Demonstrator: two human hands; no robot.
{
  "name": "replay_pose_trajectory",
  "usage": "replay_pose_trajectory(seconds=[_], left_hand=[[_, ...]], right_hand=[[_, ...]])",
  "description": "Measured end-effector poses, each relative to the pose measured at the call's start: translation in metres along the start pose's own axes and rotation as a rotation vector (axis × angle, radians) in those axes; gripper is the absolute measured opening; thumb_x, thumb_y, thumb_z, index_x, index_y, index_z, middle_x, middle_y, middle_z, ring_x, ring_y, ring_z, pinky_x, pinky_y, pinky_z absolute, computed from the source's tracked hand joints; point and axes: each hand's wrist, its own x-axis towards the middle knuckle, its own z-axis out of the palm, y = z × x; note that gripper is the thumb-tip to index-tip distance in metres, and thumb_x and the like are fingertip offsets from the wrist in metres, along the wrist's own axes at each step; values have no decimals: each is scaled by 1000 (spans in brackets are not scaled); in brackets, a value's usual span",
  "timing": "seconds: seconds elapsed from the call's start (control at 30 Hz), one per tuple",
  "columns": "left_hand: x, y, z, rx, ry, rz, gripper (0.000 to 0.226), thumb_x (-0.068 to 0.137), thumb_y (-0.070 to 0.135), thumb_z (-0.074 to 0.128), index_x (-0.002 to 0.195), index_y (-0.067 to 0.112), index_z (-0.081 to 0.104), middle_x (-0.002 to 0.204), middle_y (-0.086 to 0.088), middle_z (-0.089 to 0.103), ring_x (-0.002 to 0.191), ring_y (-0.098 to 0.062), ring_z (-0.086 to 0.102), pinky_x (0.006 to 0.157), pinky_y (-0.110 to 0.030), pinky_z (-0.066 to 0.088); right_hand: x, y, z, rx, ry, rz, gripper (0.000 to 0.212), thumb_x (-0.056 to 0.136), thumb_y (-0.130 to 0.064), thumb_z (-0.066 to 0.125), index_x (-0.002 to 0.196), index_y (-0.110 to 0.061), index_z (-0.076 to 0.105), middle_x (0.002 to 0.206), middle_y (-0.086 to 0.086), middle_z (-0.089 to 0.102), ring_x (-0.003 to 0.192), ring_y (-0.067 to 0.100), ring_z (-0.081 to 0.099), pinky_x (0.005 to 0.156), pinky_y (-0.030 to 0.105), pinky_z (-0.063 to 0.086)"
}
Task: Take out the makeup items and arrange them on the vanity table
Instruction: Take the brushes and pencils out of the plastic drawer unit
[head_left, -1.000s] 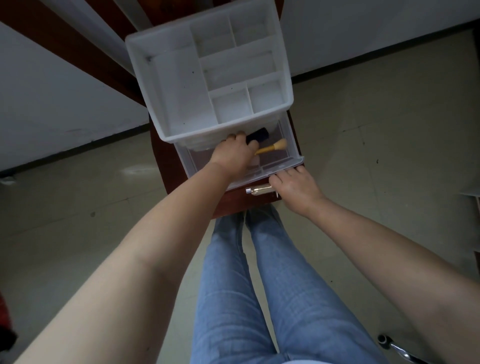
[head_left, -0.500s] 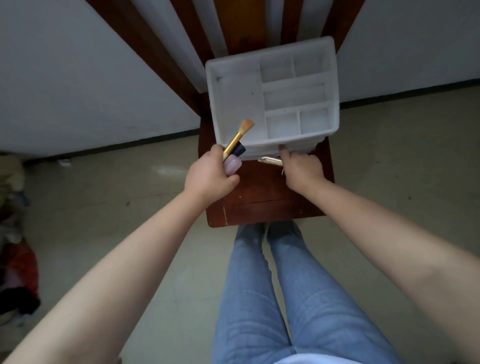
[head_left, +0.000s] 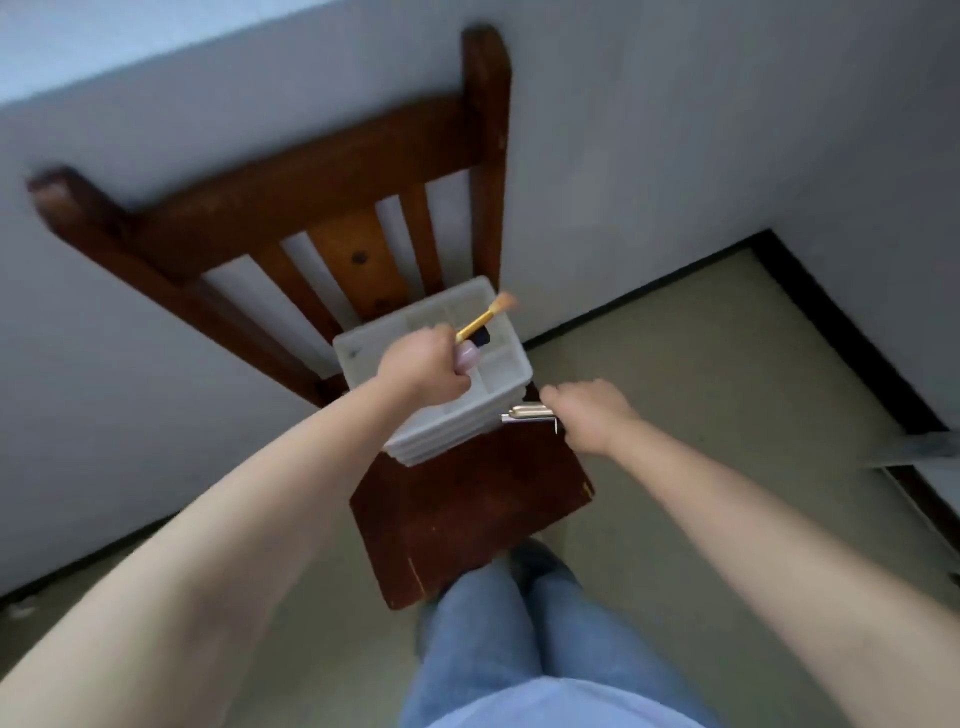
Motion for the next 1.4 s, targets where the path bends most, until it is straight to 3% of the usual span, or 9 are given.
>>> replay_pose_trajectory(seconds=[0.1,0.23,0.3,0.47,0.57,0.8,1.0,1.23,1.4], left_hand=[[16,51,-27,73,43,216,18,83,26,50,92,11,45,94,-12,57,86,-32,57,65,-33,42],[1,130,-56,163,83,509,19,86,25,46,98,10,45,89,-9,50,77,-27,53,56,-28,35],[-16,169,-61,201,90,648,25,87,26,46,105,9,46,95,-10,52,87,-32,56,61,-28,39],[-97,276,-56,317,106,1032,30,92,29,41,112,6,44,112,-16,52,100,-34,55,70,-34,40],[-177,338,-44,395,97,1255,30,92,27,42,116,8,42,115,-13,50,103,-33,55,71,-36,40],[-383,437,5,470,146,1749,29,88,20,49,114,9,41,110,-12,50,98,-27,53,68,-32,40],[-591,482,81,484,181,2115,31,90,24,47,115,7,39,111,-14,49,94,-28,53,64,-33,37],[-827,499,173,395,41,2380,32,93,30,42,115,6,40,115,-16,49,104,-31,52,73,-36,42],[-967,497,225,373,-36,2523,31,94,30,42,115,7,39,114,-15,47,102,-30,51,71,-34,37]], right_hand=[[-48,27,-28,23,94,218,30,81,-8,50,110,-10,44,110,10,58,100,29,57,67,30,28],[-133,38,-56,122,226,626,32,82,-11,51,113,-10,44,112,10,57,103,28,56,75,32,36],[-178,32,-60,149,305,815,32,82,-14,53,113,-10,44,111,11,58,104,29,56,79,34,39],[-311,0,-49,152,376,1264,33,80,-13,53,111,-9,44,107,11,62,99,31,59,70,32,38],[-404,-32,-35,133,402,1510,32,80,-13,53,110,-9,45,109,10,62,100,30,59,74,32,42],[-601,-131,-5,41,436,1983,37,77,-16,56,112,-9,46,104,11,64,91,32,62,64,29,35],[-758,-250,42,44,332,2276,34,80,-22,55,111,-10,47,109,10,61,98,30,60,68,30,33],[-919,-405,101,-49,134,2534,31,82,-19,53,110,-10,46,101,9,63,89,28,61,66,28,32],[-1006,-495,134,-6,170,2740,29,81,-18,53,108,-8,48,104,11,63,90,33,60,65,28,32]])
